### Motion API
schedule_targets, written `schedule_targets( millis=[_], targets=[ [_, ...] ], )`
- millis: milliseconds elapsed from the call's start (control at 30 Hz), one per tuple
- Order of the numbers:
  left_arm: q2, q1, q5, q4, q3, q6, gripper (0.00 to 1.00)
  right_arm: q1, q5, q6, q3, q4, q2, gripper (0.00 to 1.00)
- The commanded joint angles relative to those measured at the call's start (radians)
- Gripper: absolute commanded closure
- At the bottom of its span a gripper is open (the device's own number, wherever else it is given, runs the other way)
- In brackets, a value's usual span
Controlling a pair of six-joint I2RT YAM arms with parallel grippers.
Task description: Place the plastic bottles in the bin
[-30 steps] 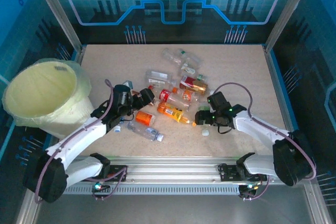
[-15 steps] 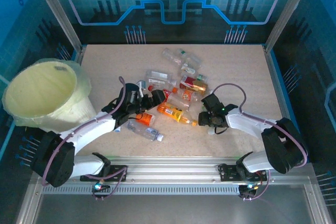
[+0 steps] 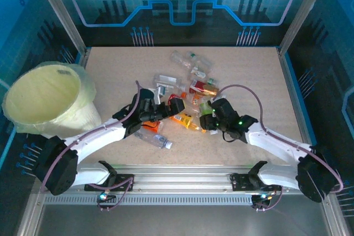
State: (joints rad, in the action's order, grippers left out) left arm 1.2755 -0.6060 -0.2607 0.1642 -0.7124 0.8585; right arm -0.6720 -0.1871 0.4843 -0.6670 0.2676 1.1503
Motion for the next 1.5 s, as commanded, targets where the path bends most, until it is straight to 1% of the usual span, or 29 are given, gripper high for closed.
schedule_targets(
  millis=[0, 133, 300, 467, 567, 700, 767, 833, 900, 967, 1033, 1067, 1100, 1133, 1233, 1300, 1367, 1467],
  targets=[
    [0.039, -0.039, -0.049, 0.045, -0.061, -0.036, 0.01, -0.024, 0.093, -0.09, 0.029, -0.105, -0.055, 0.49],
    [0.081, -0.078, -0.068, 0.105, -0.087, -0.049, 0.01, -0.031, 0.184, -0.112, 0.063, -0.179, -0.099, 0.49],
    [0.103, -0.096, -0.061, 0.19, -0.081, -0.034, 0.01, -0.052, 0.243, -0.135, 0.061, -0.189, -0.103, 0.49],
    [0.111, -0.105, 0.019, 0.135, -0.084, -0.043, 0.01, -0.081, 0.285, -0.148, 0.061, -0.222, -0.098, 0.47],
    [0.11, -0.109, 0.033, 0.13, -0.074, -0.037, 0.02, -0.093, 0.305, -0.153, 0.06, -0.243, -0.093, 0.47],
    [0.104, -0.111, 0.02, 0.11, -0.073, -0.041, 0.14, -0.099, 0.325, -0.148, 0.065, -0.283, -0.084, 0.47],
    [0.096, -0.111, 0.015, 0.104, -0.071, -0.043, 0.27, -0.102, 0.341, -0.15, 0.074, -0.312, -0.083, 0.46],
    [0.084, -0.111, 0.014, 0.107, -0.065, -0.045, 0.37, -0.102, 0.347, -0.153, 0.078, -0.327, -0.081, 0.45],
    [0.066, -0.112, 0.024, 0.104, -0.058, -0.047, 0.44, -0.102, 0.341, -0.158, 0.078, -0.328, -0.085, 0.41],
    [0.033, -0.112, 0.058, 0.084, -0.05, -0.057, 0.46, -0.102, 0.327, -0.163, 0.075, -0.315, -0.094, 0.31],
    [-0.018, -0.11, 0.121, 0.021, -0.059, -0.092, 0.46, -0.102, 0.309, -0.174, 0.067, -0.284, -0.114, 0.23],
    [-0.053, -0.108, 0.166, -0.039, -0.073, -0.122, 0.46, -0.1, 0.29, -0.176, 0.061, -0.264, -0.127, 0.19],
    [-0.094, -0.107, 0.224, -0.116, -0.101, -0.155, 0.46, -0.1, 0.275, -0.18, 0.057, -0.243, -0.146, 0.13],
    [-0.128, -0.103, 0.278, -0.187, -0.131, -0.188, 0.46, -0.101, 0.259, -0.184, 0.054, -0.225, -0.163, 0.09],
    [-0.213, -0.069, 0.459, -0.453, -0.28, -0.294, 0.47, -0.099, 0.16, -0.175, 0.04, -0.17, -0.221, 0.0],
    [-0.246, -0.02, 0.558, -0.627, -0.404, -0.356, 0.49, -0.096, 0.077, -0.166, 0.035, -0.135, -0.253, 0.0],
    [-0.265, 0.032, 0.647, -0.762, -0.525, -0.408, 0.5, -0.092, 0.026, -0.165, 0.033, -0.108, -0.275, 0.0],
    [-0.272, 0.126, 0.759, -0.894, -0.69, -0.504, 0.51, -0.09, -0.035, -0.162, 0.042, -0.089, -0.3, 0.0]
  ],
)
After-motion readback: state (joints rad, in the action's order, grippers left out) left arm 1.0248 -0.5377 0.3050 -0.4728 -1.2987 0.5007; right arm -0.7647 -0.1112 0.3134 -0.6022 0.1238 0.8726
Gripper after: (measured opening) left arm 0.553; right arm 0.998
